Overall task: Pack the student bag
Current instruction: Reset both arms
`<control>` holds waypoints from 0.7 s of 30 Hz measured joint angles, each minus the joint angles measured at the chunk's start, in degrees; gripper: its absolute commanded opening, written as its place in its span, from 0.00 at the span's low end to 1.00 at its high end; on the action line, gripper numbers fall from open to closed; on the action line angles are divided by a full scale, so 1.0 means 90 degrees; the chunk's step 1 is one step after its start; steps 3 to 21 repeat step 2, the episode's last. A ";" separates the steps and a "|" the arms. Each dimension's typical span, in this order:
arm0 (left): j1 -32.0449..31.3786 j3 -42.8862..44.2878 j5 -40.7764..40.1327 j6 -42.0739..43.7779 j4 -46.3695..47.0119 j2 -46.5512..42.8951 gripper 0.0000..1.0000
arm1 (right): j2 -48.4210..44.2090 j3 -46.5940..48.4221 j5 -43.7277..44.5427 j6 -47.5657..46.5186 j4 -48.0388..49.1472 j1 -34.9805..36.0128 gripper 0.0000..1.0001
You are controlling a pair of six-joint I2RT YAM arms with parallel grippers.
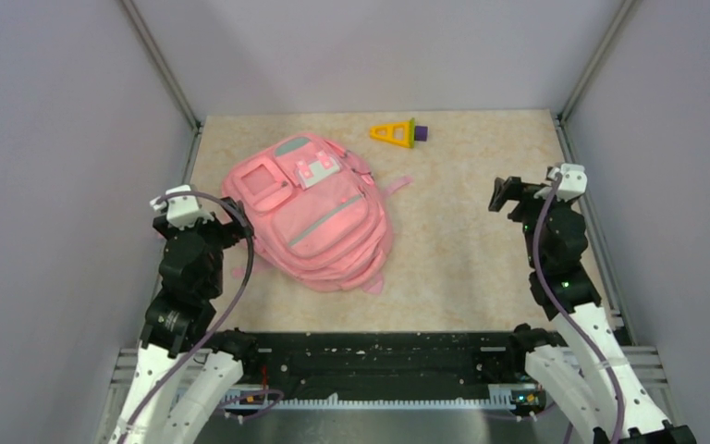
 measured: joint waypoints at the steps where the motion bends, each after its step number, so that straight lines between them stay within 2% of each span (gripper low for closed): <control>1: 0.0000 0.0000 -0.0029 0.0012 0.0000 0.0012 0.98 | -0.0002 0.0000 0.0005 -0.0002 0.0007 0.0000 0.97; 21: 0.0000 0.0000 -0.0046 0.0019 0.0000 0.0027 0.98 | -0.0002 0.0002 0.0005 -0.0005 0.0012 0.0000 0.97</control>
